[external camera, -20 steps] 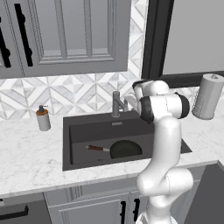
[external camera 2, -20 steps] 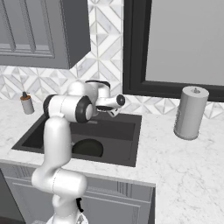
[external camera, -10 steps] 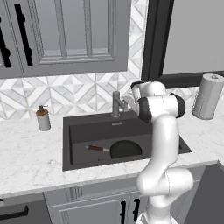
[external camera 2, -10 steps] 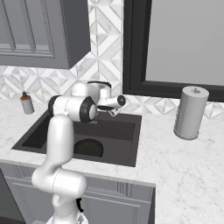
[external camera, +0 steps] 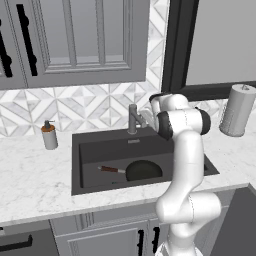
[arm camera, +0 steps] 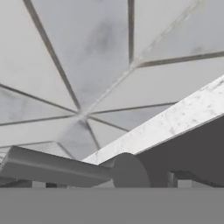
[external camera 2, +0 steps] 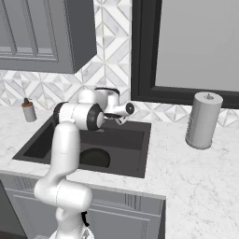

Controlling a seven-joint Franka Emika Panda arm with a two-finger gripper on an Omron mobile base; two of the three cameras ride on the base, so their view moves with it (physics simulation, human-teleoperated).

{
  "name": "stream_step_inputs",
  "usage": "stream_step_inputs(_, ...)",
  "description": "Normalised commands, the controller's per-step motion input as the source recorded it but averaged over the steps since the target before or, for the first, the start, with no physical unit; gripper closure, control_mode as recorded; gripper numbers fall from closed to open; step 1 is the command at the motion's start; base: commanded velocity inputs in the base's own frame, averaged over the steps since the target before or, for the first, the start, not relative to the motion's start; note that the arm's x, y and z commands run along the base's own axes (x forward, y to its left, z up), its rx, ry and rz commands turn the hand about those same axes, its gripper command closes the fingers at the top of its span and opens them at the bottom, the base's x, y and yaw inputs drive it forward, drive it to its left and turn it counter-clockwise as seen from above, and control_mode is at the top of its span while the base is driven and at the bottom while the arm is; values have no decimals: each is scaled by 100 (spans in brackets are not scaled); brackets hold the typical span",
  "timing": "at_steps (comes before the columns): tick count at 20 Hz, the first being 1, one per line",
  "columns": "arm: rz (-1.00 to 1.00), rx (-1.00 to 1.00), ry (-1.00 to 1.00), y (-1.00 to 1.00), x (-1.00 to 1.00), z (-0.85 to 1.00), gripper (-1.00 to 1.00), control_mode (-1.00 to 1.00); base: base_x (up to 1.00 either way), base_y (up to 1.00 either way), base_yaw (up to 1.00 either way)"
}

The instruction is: Pick the pan and sponge and place them into the sink. Then turn on the water.

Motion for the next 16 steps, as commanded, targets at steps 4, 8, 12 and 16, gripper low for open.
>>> stream_step_inputs(4, 0, 2, 0, 0, 21, -6, -100, -100, 0, 0, 0)
stream_step_inputs(8, 0, 1, 0, 0, 24, -3, 100, -100, 0, 0, 0)
stream_step_inputs(12, 0, 0, 0, -2, 5, 0, 100, -100, 0, 0, 0)
stream_step_inputs(16, 0, 0, 0, 0, 1, 0, 100, -100, 0, 0, 0)
